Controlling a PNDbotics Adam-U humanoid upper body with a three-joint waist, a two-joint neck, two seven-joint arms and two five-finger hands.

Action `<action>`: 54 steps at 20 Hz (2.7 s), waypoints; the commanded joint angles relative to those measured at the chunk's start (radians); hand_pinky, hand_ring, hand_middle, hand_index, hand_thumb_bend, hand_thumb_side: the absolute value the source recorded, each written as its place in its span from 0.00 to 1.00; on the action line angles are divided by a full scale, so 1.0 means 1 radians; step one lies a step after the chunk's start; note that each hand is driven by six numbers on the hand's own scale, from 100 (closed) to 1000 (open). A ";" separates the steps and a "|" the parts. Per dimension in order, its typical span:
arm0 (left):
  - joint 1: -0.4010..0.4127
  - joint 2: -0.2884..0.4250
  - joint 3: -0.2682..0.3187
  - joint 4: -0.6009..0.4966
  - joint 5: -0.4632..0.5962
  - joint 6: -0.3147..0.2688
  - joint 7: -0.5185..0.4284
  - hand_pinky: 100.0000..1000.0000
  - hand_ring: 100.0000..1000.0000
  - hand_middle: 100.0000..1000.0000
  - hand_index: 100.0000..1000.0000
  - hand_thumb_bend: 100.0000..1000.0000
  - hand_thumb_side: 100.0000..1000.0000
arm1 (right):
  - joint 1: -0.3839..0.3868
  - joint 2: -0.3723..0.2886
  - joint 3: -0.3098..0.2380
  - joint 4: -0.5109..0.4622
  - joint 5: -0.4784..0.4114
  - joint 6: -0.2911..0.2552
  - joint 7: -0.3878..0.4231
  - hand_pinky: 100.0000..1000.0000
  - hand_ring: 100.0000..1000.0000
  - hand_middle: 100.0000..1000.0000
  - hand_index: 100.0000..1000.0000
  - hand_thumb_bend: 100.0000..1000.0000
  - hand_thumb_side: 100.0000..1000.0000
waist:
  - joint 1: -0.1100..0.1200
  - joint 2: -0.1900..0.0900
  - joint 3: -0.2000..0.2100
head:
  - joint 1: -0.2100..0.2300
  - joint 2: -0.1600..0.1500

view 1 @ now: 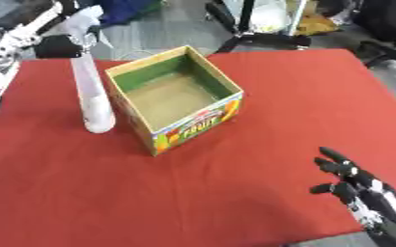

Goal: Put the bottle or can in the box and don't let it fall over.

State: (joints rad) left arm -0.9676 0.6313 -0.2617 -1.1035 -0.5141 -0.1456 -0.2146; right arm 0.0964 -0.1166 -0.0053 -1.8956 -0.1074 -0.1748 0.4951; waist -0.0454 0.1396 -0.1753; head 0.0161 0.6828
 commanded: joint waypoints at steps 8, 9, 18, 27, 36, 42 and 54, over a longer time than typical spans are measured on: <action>-0.018 0.036 0.003 -0.051 0.090 -0.013 -0.007 0.40 0.38 0.18 0.51 0.00 0.29 | -0.005 -0.004 -0.003 -0.010 -0.003 -0.003 0.002 0.67 1.00 1.00 0.76 0.00 0.44 | 0.001 -0.010 0.005 | -0.005 -0.017; -0.018 0.042 0.006 -0.061 0.100 -0.013 -0.006 0.39 0.36 0.17 0.49 0.00 0.30 | -0.005 -0.004 -0.003 -0.010 -0.002 -0.003 0.002 0.67 1.00 1.00 0.76 0.00 0.44 | 0.001 -0.011 0.006 | -0.007 -0.017; -0.039 0.101 0.036 -0.157 0.192 0.006 0.019 0.31 0.29 0.11 0.43 0.00 0.38 | -0.005 -0.008 -0.006 -0.010 -0.003 -0.004 0.001 0.67 1.00 1.00 0.76 0.00 0.44 | 0.003 -0.016 0.010 | -0.015 -0.018; -0.078 0.093 0.044 -0.243 0.273 0.030 0.138 0.31 0.29 0.11 0.43 0.00 0.44 | -0.005 -0.014 -0.002 -0.009 -0.006 -0.006 0.006 0.67 1.00 1.00 0.76 0.00 0.44 | 0.003 -0.023 0.006 | -0.016 -0.013; -0.076 -0.002 -0.003 -0.198 0.270 0.011 0.220 0.32 0.30 0.12 0.43 0.00 0.45 | -0.007 -0.011 0.009 -0.009 -0.016 -0.010 0.018 0.67 1.00 1.00 0.76 0.00 0.44 | -0.013 -0.017 -0.033 | -0.009 -0.030; -0.071 -0.039 -0.020 -0.161 0.274 -0.012 0.271 0.34 0.31 0.13 0.44 0.00 0.45 | -0.011 -0.006 0.012 -0.009 -0.019 -0.008 0.021 0.67 1.00 1.00 0.76 0.00 0.44 | -0.015 -0.009 -0.045 | -0.014 -0.037; -0.052 -0.095 -0.077 -0.176 0.260 -0.034 0.256 0.41 0.36 0.18 0.48 0.00 0.42 | -0.015 -0.001 0.017 -0.009 -0.022 -0.004 0.027 0.67 1.00 1.00 0.76 0.00 0.43 | -0.015 -0.004 -0.056 | -0.008 -0.057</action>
State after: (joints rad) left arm -1.0072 0.5350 -0.3359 -1.2706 -0.2472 -0.1752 0.0415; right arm 0.0879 -0.1103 0.0129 -1.8953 -0.1217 -0.1771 0.5177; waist -0.0627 0.1445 -0.2283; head 0.0069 0.6399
